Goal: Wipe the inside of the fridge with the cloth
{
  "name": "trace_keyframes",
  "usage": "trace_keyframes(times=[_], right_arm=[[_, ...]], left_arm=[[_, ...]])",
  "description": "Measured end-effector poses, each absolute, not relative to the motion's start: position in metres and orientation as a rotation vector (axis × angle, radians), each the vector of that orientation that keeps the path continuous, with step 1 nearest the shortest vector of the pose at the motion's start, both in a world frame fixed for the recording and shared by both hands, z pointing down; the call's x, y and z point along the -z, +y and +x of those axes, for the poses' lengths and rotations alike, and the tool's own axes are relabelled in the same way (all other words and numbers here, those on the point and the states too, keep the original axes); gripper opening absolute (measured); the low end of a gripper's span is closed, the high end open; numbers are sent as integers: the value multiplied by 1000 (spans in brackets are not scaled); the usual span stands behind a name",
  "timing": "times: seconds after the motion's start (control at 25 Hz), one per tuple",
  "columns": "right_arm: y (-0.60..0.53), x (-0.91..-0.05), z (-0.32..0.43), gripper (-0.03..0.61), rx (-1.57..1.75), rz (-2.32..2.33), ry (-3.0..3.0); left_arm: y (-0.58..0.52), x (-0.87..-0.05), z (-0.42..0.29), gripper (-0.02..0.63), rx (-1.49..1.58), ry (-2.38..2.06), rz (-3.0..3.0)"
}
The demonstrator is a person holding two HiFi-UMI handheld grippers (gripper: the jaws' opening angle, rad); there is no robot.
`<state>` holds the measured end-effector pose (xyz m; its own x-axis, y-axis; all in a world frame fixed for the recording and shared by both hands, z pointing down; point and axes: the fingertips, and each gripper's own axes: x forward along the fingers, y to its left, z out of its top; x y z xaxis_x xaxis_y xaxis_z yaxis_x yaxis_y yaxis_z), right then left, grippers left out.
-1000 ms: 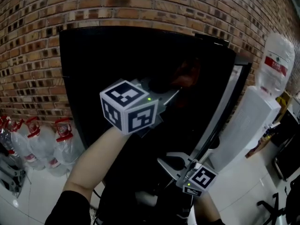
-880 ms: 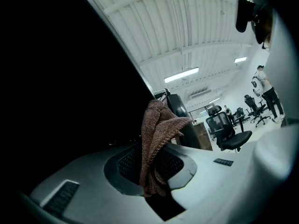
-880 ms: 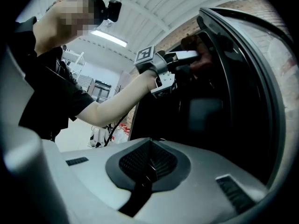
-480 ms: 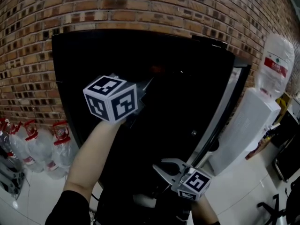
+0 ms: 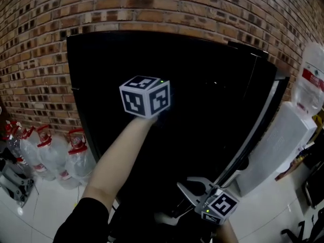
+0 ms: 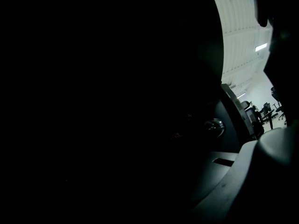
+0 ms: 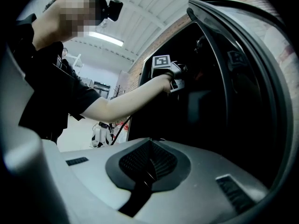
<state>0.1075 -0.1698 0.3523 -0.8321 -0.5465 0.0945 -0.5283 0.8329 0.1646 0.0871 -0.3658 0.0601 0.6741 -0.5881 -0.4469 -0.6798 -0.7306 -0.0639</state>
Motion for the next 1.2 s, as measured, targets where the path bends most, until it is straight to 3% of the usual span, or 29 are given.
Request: trace_keyframes(times=[0.52,1.2], right_arm=[[-180,-352,101,3,187,825,-2879],[-180,-353,94,3,173,799,-2896]], left_arm=[[-447,-56,80,60,-568,1119,-2612],[-497,-65,137,57,-430,1005,-2649]])
